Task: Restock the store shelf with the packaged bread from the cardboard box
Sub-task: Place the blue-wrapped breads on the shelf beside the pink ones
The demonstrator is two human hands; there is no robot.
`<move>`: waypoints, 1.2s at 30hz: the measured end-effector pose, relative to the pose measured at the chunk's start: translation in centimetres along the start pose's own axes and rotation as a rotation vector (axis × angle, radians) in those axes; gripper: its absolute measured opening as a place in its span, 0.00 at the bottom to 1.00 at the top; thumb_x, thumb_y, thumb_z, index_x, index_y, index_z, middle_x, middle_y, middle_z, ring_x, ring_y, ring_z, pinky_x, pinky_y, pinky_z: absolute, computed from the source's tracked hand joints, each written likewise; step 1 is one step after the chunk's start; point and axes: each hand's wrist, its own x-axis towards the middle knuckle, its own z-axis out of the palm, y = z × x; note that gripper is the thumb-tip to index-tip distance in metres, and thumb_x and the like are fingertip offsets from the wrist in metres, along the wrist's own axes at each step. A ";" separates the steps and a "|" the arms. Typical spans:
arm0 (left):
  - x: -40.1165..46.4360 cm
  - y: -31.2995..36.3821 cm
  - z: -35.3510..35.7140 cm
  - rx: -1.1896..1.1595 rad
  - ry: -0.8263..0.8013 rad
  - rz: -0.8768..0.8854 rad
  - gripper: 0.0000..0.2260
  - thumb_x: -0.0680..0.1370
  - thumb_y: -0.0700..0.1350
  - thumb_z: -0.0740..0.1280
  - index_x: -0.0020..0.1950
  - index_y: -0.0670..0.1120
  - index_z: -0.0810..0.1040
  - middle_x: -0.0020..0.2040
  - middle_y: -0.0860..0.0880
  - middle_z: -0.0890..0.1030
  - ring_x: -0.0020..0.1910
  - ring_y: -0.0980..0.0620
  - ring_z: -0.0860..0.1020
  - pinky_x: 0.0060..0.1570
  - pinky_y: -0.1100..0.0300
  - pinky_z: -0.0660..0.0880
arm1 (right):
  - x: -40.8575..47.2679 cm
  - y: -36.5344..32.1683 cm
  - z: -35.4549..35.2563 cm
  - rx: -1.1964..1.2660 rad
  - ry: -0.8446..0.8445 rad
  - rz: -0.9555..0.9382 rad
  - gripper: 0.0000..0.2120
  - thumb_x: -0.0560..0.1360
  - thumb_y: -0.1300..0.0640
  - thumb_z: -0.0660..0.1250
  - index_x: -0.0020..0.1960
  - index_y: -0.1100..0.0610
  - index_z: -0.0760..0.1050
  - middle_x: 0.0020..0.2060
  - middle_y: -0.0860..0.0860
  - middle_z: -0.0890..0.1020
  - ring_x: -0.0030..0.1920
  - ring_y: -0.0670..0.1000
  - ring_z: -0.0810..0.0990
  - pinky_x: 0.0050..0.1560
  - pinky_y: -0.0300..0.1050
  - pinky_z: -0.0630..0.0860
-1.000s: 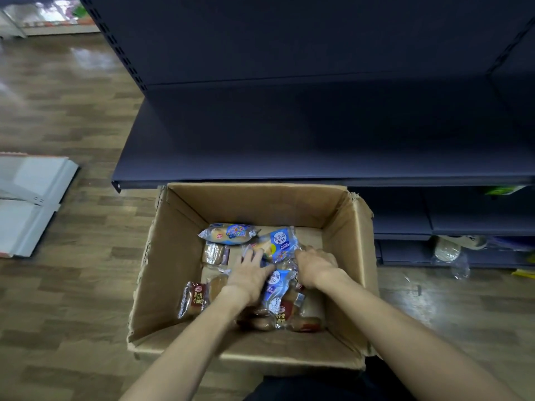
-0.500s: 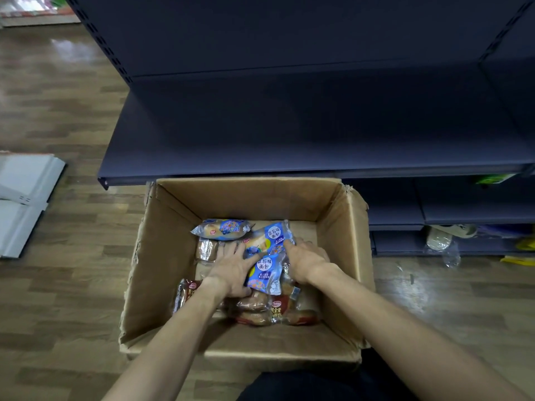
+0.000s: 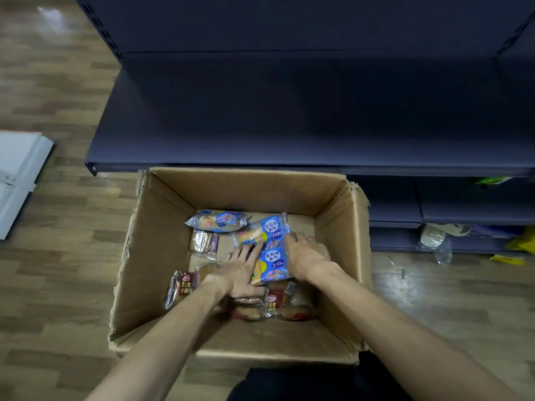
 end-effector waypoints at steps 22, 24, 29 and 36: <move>-3.1 0.0 -3.7 0.421 0.253 -0.045 0.48 0.66 0.56 0.76 0.76 0.41 0.53 0.68 0.43 0.62 0.68 0.42 0.65 0.69 0.48 0.65 | -1.4 -1.1 -0.9 0.021 0.003 -0.041 0.29 0.80 0.49 0.62 0.78 0.53 0.57 0.71 0.56 0.67 0.70 0.58 0.68 0.66 0.53 0.69; -3.8 -0.3 -4.6 0.530 0.358 0.017 0.49 0.68 0.56 0.74 0.78 0.39 0.50 0.69 0.41 0.63 0.65 0.42 0.66 0.67 0.50 0.66 | -2.0 -1.3 -1.7 0.029 0.053 -0.056 0.29 0.80 0.48 0.61 0.77 0.55 0.57 0.70 0.57 0.69 0.69 0.59 0.68 0.65 0.52 0.70; -6.5 -1.2 -8.7 0.602 0.523 0.055 0.50 0.67 0.60 0.72 0.77 0.37 0.52 0.63 0.42 0.67 0.58 0.44 0.69 0.57 0.51 0.72 | -4.3 -1.9 -4.5 0.027 0.234 -0.110 0.27 0.79 0.48 0.62 0.75 0.55 0.60 0.67 0.55 0.70 0.66 0.58 0.71 0.61 0.52 0.72; -12.0 -2.4 -15.9 0.697 0.702 0.139 0.52 0.63 0.66 0.73 0.75 0.36 0.58 0.57 0.42 0.71 0.50 0.46 0.70 0.49 0.51 0.75 | -8.9 -4.1 -10.7 -0.025 0.502 -0.209 0.36 0.77 0.44 0.66 0.77 0.53 0.54 0.68 0.54 0.67 0.64 0.56 0.71 0.58 0.52 0.75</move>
